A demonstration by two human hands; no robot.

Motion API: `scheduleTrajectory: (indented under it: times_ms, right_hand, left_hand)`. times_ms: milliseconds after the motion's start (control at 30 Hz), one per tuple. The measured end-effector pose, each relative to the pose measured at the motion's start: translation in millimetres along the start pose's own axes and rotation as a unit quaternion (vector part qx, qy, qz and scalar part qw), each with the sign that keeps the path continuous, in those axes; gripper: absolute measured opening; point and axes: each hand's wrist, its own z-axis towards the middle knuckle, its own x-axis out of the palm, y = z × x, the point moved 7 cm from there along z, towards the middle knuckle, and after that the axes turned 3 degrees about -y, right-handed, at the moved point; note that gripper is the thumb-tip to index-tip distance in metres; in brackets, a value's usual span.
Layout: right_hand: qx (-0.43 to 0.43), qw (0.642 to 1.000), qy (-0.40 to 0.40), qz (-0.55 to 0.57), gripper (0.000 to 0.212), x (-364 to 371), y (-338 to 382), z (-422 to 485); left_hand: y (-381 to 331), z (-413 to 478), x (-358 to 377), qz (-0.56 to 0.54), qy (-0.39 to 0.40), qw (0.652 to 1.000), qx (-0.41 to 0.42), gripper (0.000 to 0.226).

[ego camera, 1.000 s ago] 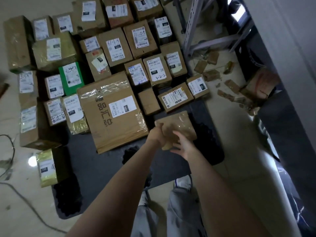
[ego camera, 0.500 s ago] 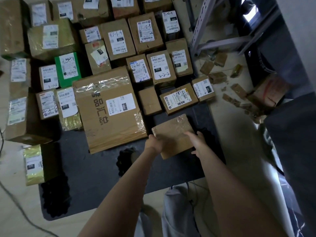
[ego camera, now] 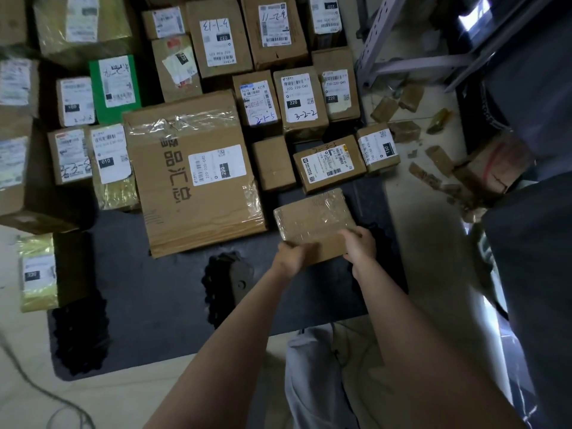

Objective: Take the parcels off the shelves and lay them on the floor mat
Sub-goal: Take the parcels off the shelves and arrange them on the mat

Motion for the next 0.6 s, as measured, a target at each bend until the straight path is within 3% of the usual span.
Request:
scheduleTrajectory:
  times_ms: [67,233,333,500,600]
  right_hand:
    - [-0.006,1.000,0.008,0.017,0.052,2.7,3.9,-0.9]
    - [0.002,0.994,0.088,0.065,0.061,31.5,13.1,-20.8]
    - [0.001,0.996,0.088,0.008,0.060,41.0,6.8,-39.0]
    - [-0.009,0.995,0.093,0.023,0.009,33.0,11.4,-80.1]
    - [-0.030,0.993,0.080,0.077,0.005,17.4,33.1,-109.0]
  left_hand:
    - [-5.2,-1.3,-6.2,0.018,-0.014,0.999,0.025,0.062]
    - [-24.6,-11.4,-26.4,0.052,-0.007,0.997,0.064,0.070]
    - [-34.5,-26.9,-31.6,0.062,0.004,0.994,0.095,0.049]
    - [-50.8,-61.1,-40.2,0.100,0.001,0.989,0.113,0.042]
    - [-67.4,-88.8,-52.2,0.122,-0.028,0.985,0.122,0.045]
